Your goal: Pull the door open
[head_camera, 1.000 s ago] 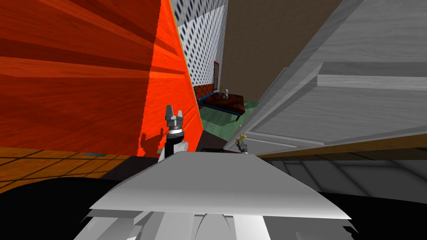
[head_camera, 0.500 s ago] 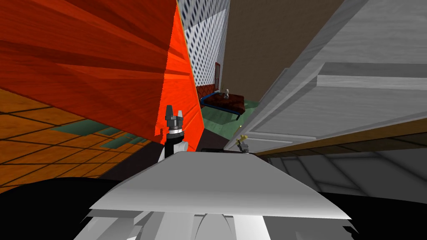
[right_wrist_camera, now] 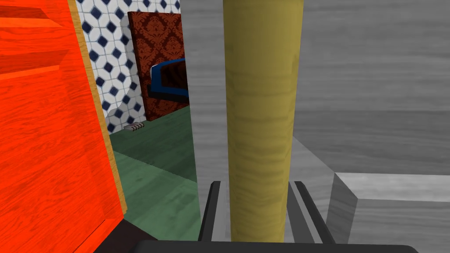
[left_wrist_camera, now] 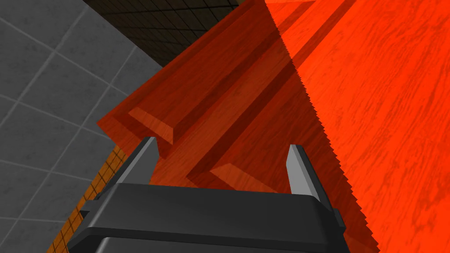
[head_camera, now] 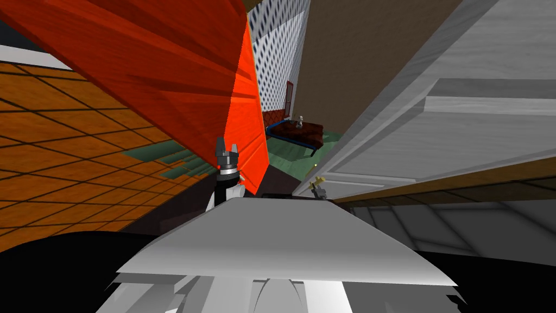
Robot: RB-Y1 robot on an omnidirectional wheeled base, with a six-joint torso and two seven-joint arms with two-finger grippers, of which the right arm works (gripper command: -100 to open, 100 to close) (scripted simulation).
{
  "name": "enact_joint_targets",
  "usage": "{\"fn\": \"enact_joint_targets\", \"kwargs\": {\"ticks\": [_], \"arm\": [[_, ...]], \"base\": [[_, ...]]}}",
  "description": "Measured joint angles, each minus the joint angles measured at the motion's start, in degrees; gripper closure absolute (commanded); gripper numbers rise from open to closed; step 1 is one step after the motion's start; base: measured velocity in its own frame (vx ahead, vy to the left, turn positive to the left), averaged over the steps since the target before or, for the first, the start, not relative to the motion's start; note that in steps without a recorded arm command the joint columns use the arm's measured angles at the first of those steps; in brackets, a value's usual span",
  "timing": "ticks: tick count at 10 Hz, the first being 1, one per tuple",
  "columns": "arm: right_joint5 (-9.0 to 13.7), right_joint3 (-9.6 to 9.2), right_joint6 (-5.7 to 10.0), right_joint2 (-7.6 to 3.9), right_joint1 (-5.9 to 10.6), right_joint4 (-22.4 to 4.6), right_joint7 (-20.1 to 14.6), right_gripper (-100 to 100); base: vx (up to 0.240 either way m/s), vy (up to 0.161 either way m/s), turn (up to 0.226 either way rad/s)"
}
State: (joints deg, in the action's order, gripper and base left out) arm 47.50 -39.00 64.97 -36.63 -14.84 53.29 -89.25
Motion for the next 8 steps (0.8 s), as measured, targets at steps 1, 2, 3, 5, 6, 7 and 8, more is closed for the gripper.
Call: {"fn": "enact_joint_targets", "kwargs": {"ticks": [1,2,3,5,6,7,8], "arm": [[0.0,-0.22,0.5,-0.34,0.05,-0.6,-0.6,100],[-0.1,-0.52,1.14,-0.71,0.1,-1.2,-1.3,100],[-0.2,-0.95,1.64,-0.95,0.12,-1.6,-2.0,100],[-0.5,-1.79,2.67,-1.11,0.33,-2.8,-3.2,100],[-0.5,-1.93,2.66,-1.06,0.25,-3.0,-3.3,100],[-0.6,-2.19,3.04,-1.33,0.26,-3.4,-3.6,100],[-0.7,-2.38,3.7,-1.64,0.46,-3.9,-4.1,100]], "base": [[-0.244,-0.033,0.191],[-0.25,-0.08,0.146],[-0.214,-0.086,0.156],[-0.156,-0.032,0.077],[-0.183,-0.044,0.195],[-0.249,-0.032,0.209],[-0.238,-0.066,0.121]]}}
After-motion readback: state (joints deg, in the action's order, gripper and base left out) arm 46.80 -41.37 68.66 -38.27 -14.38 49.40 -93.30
